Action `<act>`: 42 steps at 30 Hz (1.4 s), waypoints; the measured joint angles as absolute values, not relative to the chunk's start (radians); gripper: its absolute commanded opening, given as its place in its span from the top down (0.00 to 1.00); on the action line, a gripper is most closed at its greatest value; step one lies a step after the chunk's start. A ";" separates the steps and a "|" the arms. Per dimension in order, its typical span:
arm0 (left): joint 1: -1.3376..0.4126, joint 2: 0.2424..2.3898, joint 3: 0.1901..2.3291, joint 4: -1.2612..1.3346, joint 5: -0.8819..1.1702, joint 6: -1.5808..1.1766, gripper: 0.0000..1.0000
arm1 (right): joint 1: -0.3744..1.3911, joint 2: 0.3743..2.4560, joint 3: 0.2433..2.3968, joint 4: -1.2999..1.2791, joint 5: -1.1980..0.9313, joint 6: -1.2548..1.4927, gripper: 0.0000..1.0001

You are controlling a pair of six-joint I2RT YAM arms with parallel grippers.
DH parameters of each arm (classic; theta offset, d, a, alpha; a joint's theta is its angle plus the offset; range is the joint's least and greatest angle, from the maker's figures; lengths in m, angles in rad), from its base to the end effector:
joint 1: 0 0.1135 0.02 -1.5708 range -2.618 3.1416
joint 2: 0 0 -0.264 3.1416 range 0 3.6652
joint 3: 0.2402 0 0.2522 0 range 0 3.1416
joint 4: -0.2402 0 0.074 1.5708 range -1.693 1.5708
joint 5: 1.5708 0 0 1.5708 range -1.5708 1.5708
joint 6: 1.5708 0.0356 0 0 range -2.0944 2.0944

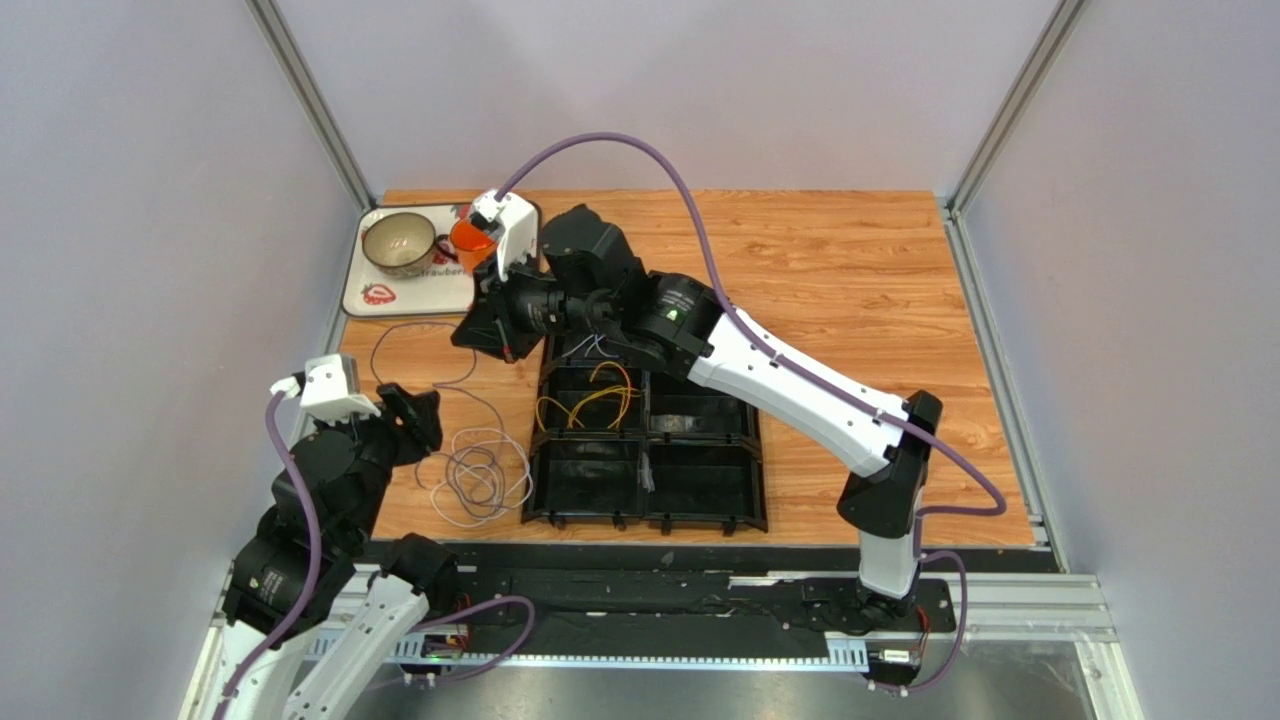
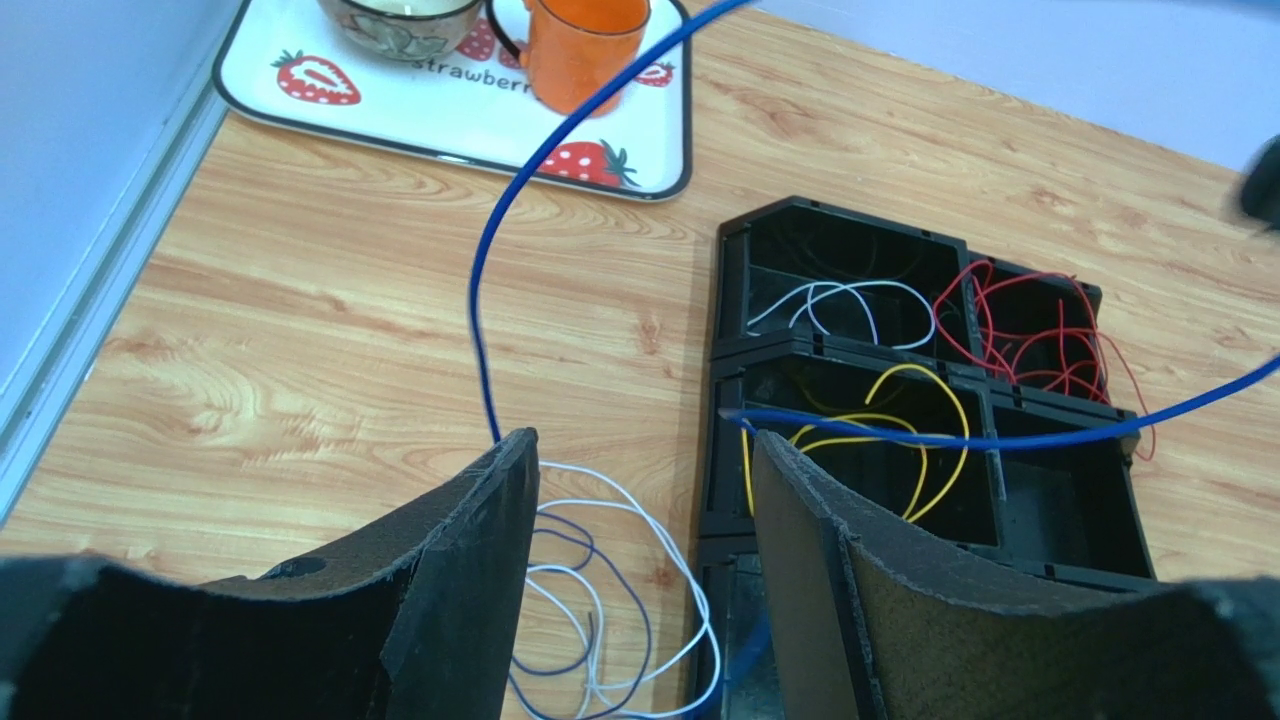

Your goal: Untangle the cables

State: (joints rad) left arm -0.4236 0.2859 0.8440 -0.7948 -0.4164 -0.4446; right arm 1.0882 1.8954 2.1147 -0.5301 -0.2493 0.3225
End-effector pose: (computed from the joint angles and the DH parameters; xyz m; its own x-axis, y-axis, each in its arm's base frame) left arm 0.0481 -0.0059 0.3436 -0.2005 -0.3411 -0.9184 -0.0762 0.9400 -0.3325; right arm 0.1934 0.3881 0.4424 -0.4412 -0.1803 -0.8791 -0.8726 0.3151 0.3733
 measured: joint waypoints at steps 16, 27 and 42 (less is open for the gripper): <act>-0.424 0.290 0.844 -0.794 -0.401 -0.443 0.39 | 1.090 1.741 2.139 -0.390 -0.147 0.304 1.00; -0.424 0.295 0.844 -0.794 -0.400 -0.443 0.39 | 1.090 1.547 1.976 -0.396 0.094 0.210 1.00; -0.423 0.323 0.844 -0.794 -0.400 -0.443 0.41 | 1.061 1.311 1.617 -0.430 0.366 0.141 1.00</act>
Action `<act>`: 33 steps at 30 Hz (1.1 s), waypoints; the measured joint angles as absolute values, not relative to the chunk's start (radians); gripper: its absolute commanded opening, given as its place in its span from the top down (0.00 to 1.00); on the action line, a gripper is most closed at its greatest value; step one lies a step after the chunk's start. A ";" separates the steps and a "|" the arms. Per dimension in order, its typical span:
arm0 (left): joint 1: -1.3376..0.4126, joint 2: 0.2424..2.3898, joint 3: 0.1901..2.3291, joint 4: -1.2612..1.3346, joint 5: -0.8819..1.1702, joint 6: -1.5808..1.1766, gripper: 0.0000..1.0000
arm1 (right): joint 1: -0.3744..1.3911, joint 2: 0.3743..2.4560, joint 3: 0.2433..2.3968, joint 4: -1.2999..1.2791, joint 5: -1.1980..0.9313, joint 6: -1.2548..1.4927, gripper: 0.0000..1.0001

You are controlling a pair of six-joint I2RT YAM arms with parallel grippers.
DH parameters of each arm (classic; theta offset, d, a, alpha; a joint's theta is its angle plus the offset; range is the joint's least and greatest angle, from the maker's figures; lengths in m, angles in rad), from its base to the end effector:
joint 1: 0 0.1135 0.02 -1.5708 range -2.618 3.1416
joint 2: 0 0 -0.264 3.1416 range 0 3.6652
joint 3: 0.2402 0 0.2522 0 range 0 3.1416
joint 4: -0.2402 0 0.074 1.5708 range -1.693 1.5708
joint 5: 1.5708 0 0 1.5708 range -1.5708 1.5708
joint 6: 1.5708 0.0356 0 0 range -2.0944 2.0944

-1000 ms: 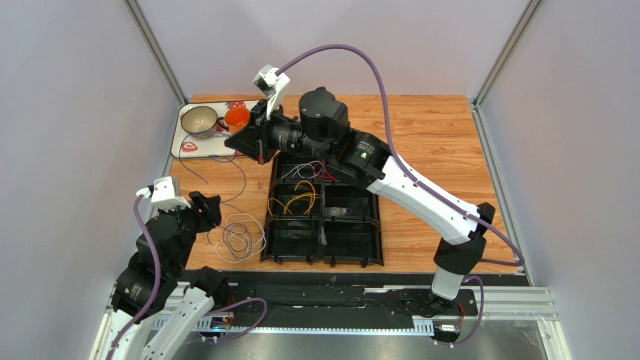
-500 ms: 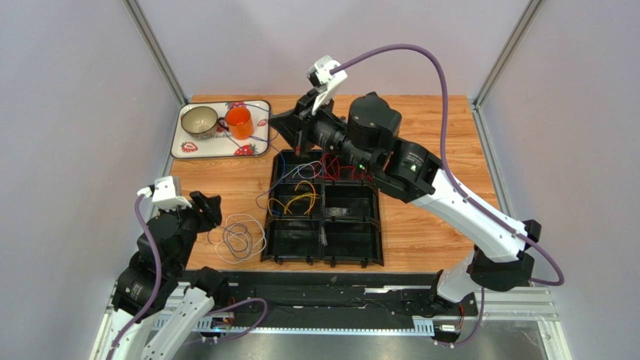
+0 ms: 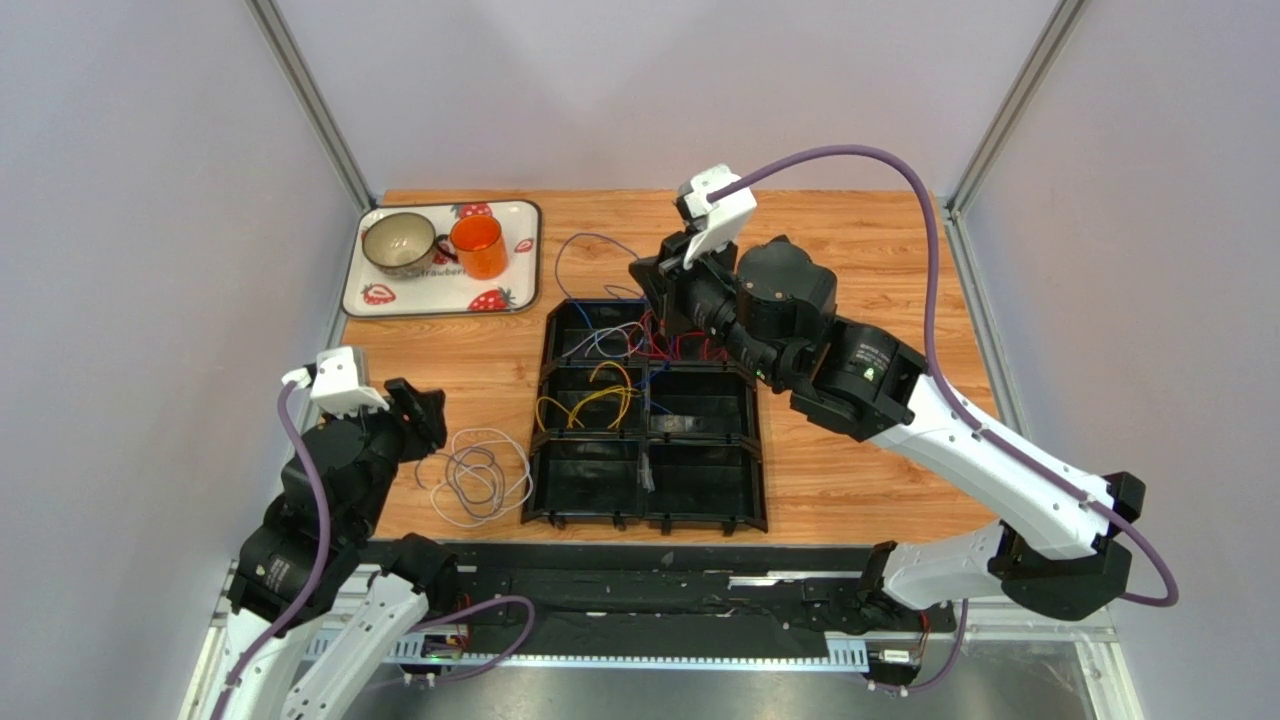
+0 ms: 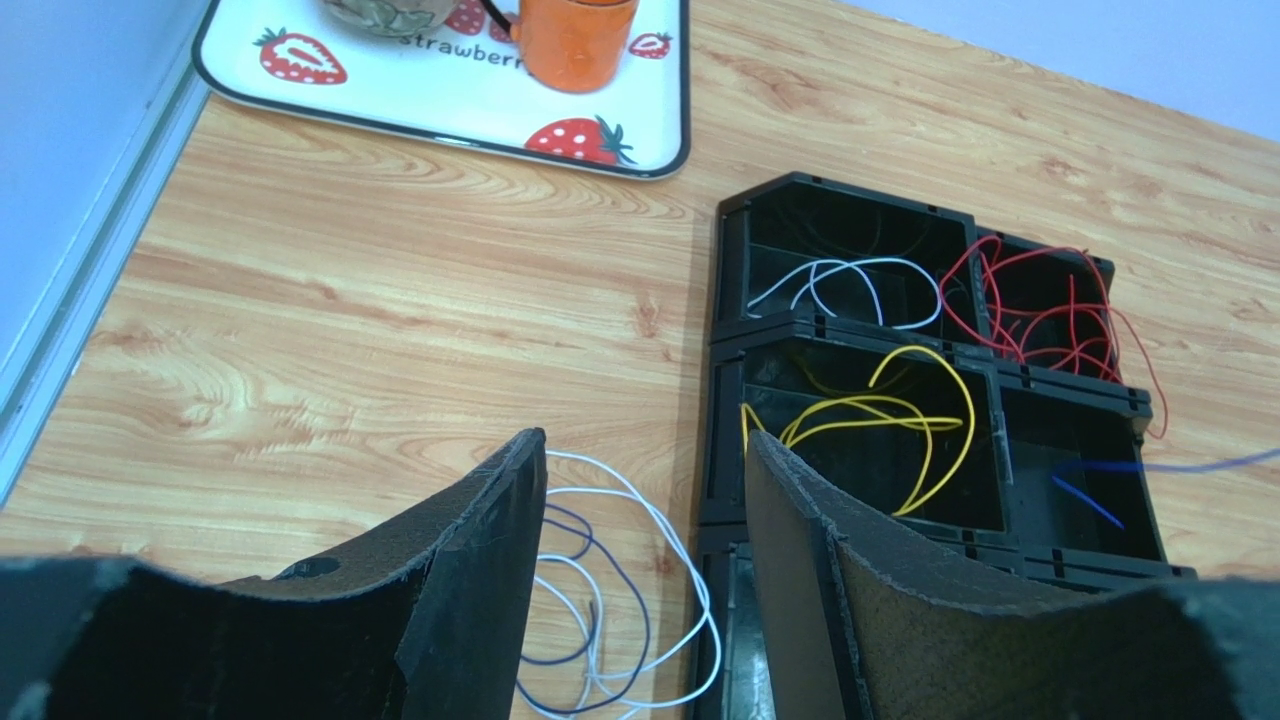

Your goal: Untangle the cables

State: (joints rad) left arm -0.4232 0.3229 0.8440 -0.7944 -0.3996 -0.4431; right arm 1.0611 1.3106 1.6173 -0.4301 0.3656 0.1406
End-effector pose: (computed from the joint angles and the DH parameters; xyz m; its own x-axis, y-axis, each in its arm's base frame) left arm 0.0559 -0.0100 0.3424 -0.2381 -0.3259 -0.9149 -0.0723 0.9453 -0.3180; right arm 0.1448 0.2329 0.4866 -0.1494 0.0009 -0.9888 -0.6273 0.7729 0.0955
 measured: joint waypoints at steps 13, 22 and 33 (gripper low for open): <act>-0.424 0.344 0.844 -0.794 -0.398 -0.443 0.42 | 0.966 1.187 1.409 -0.452 0.432 0.134 1.00; -0.423 0.358 0.844 -0.794 -0.398 -0.443 0.42 | 0.883 1.123 1.334 -0.458 0.395 0.155 1.00; -0.424 0.368 0.844 -0.795 -0.398 -0.443 0.43 | 0.820 1.119 1.349 -0.456 0.337 0.144 1.00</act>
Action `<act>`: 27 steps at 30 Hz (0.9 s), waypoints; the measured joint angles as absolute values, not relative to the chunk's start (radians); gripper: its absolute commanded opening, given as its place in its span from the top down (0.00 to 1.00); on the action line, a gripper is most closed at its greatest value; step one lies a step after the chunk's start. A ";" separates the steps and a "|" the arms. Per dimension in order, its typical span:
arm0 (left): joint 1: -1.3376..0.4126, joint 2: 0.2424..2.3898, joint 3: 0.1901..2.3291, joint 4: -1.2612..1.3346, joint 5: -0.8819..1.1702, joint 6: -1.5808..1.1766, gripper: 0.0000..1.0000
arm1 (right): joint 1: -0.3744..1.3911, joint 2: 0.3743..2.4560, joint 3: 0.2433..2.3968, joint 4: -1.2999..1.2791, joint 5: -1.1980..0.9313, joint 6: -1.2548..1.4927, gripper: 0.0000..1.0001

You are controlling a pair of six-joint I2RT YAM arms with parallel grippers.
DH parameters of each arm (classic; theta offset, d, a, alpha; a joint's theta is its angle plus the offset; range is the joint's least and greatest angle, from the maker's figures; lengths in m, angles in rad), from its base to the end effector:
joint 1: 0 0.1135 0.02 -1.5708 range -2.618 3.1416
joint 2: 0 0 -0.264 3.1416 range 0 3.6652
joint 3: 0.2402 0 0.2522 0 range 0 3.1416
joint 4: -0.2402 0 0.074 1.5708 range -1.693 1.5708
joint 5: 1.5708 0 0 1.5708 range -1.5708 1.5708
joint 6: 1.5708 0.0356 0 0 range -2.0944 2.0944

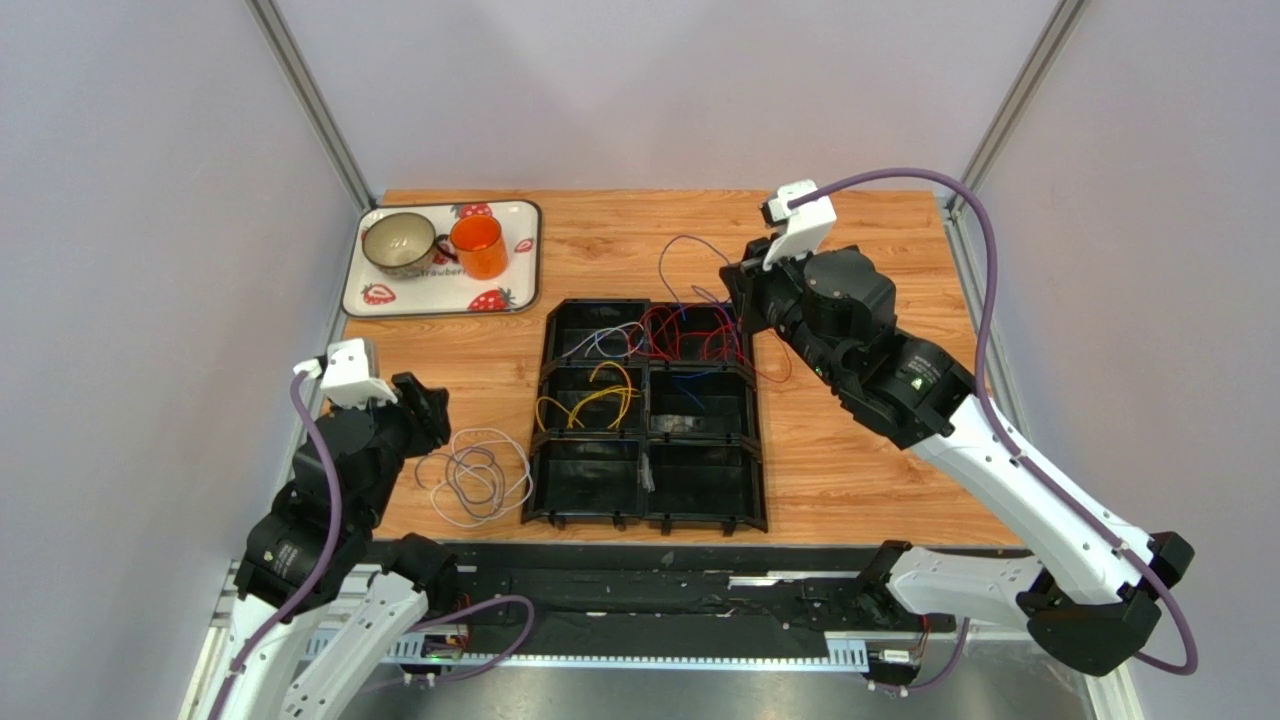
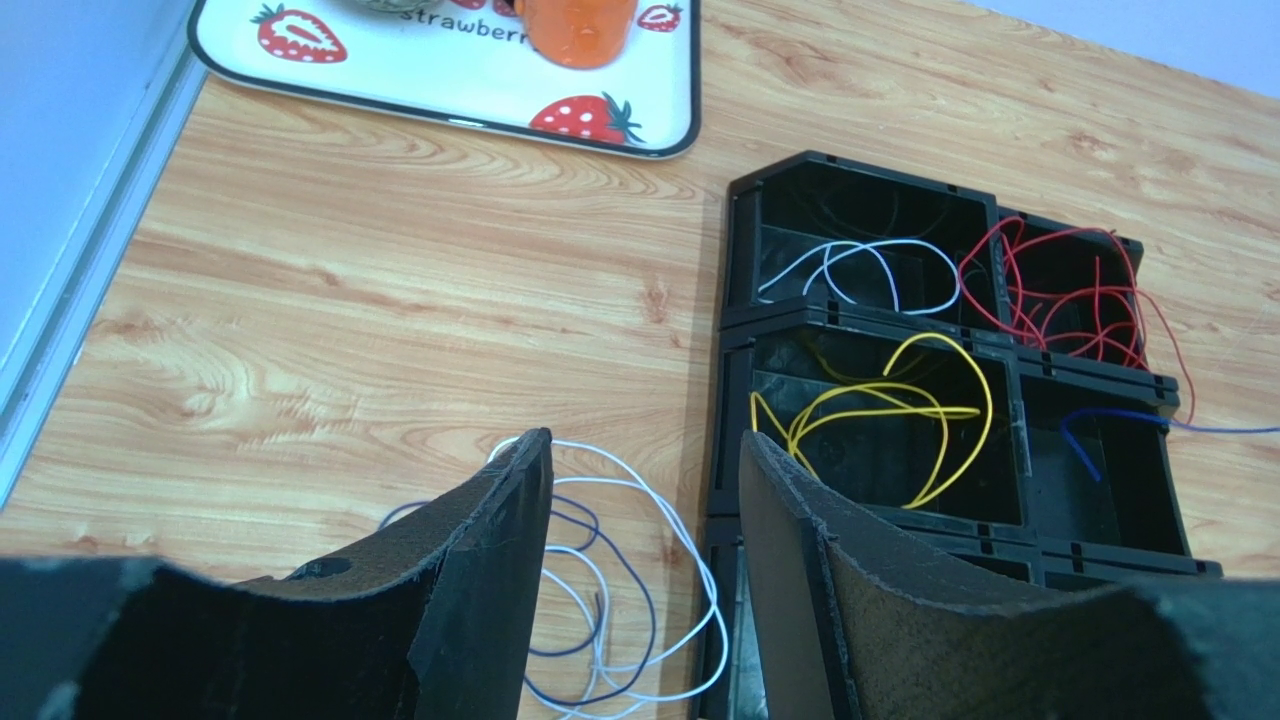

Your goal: Untangle the cables

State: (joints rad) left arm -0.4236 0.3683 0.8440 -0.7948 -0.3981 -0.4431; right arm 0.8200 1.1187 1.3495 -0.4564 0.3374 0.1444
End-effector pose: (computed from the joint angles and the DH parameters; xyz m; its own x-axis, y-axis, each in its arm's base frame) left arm 0.0653 -0.0143 0.3406 -0.2769 -0.3086 -0.9100 -0.0835 0.9512 -0.2972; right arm 0.1684 0.1632 0.4414 -0.2186 -0.0353 -0.9752 -0.4429 0.8940 0.0670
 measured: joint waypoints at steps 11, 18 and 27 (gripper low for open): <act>-0.424 0.374 0.844 -0.795 -0.398 -0.443 0.43 | 0.789 1.114 1.319 -0.442 0.293 0.160 1.00; -0.424 0.376 0.844 -0.795 -0.398 -0.443 0.44 | 0.789 1.099 1.132 -0.428 0.261 0.229 1.00; -0.424 0.376 0.844 -0.795 -0.398 -0.443 0.44 | 0.789 1.116 0.984 -0.419 0.230 0.311 1.00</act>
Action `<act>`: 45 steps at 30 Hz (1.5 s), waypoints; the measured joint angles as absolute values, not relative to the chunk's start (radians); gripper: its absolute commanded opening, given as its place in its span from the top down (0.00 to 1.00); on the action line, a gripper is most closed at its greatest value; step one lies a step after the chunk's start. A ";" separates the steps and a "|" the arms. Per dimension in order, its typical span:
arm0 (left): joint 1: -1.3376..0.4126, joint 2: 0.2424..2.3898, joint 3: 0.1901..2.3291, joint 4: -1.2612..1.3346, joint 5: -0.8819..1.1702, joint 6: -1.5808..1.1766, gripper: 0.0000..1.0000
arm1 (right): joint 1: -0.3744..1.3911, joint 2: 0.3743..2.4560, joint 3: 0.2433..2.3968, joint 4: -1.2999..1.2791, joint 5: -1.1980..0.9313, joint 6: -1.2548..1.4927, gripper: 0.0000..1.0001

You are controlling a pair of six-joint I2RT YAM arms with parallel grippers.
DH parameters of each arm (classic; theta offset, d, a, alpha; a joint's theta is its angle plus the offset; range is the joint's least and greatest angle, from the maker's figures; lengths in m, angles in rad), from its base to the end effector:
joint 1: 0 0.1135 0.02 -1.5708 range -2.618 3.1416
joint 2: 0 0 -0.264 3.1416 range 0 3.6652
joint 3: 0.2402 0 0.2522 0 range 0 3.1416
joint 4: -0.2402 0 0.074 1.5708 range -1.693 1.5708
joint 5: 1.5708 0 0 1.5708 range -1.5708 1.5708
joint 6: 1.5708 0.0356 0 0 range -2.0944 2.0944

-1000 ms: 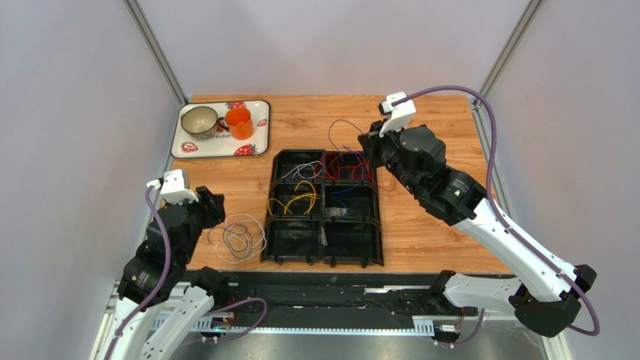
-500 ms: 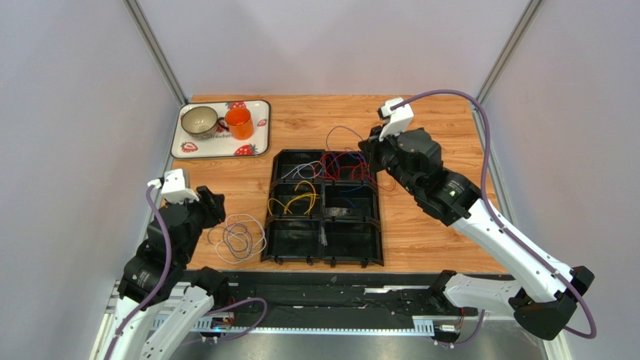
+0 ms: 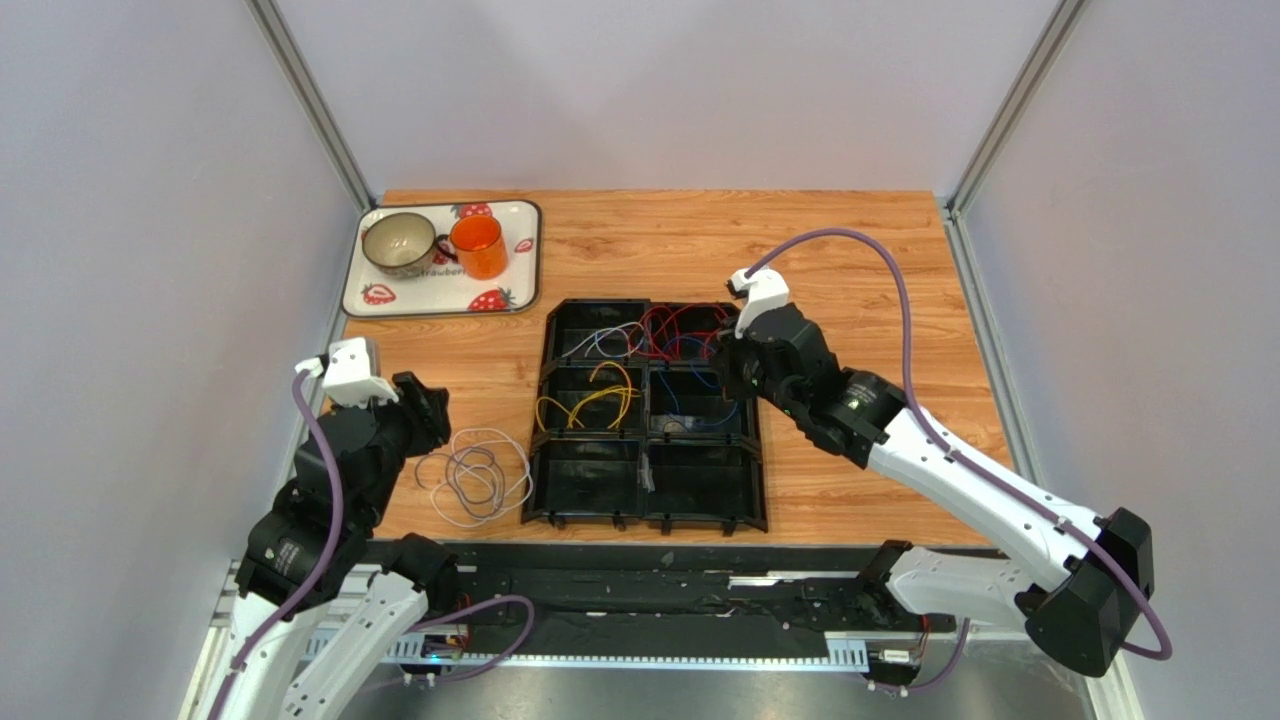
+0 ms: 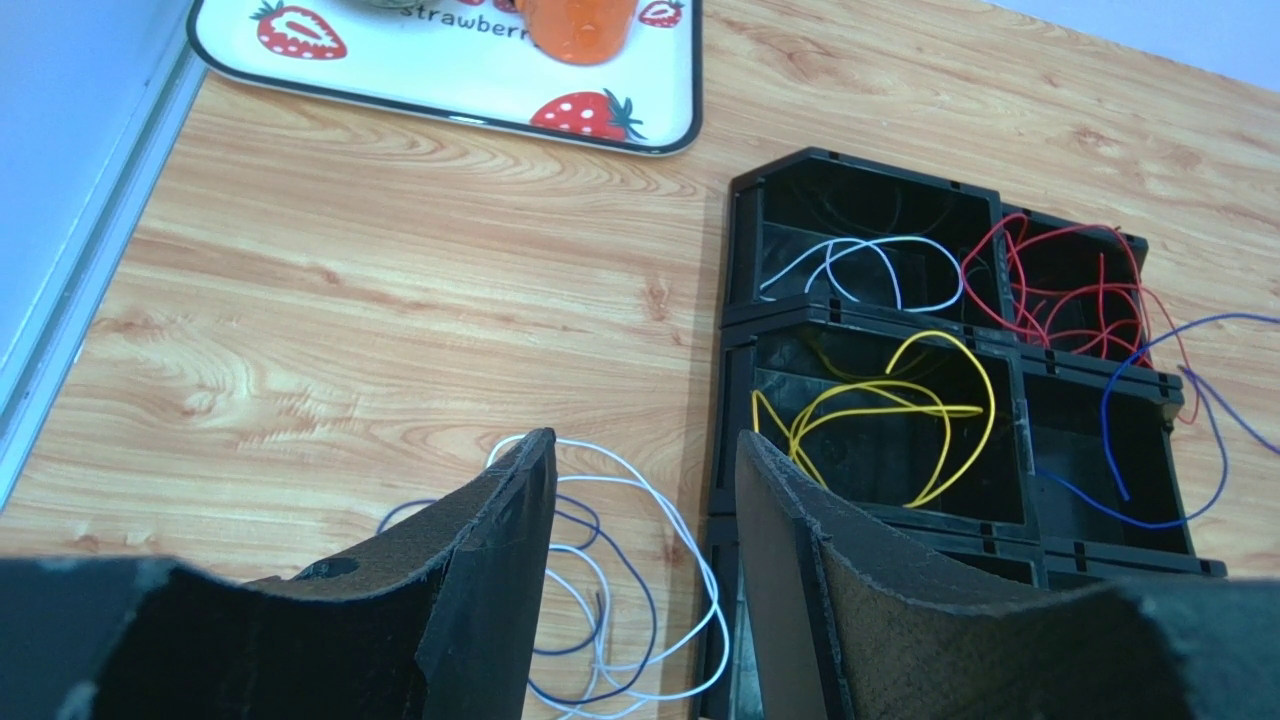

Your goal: Untangle the cables

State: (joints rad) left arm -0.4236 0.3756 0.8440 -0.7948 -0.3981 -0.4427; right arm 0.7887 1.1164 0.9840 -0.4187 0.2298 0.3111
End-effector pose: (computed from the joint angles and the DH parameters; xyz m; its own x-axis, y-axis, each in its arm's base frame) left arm 0.0668 -0.0150 0.3402 -0.2830 -0.3055 -0.9091 -0.0853 0.9522 -0.2934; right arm 0.1801 0.1698 0.3209 -0.5209 -0.1014 -0.8476 -0.4145 0.8981 0.1472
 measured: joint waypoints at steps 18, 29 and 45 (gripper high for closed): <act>-0.423 0.375 0.844 -0.795 -0.398 -0.443 0.45 | 0.789 1.201 0.889 -0.405 0.200 0.356 1.00; -0.423 0.376 0.844 -0.795 -0.397 -0.443 0.45 | 0.789 1.343 0.889 -0.397 0.172 0.366 1.00; -0.423 0.376 0.844 -0.794 -0.393 -0.443 0.45 | 0.789 1.327 1.036 -0.573 0.276 0.320 0.54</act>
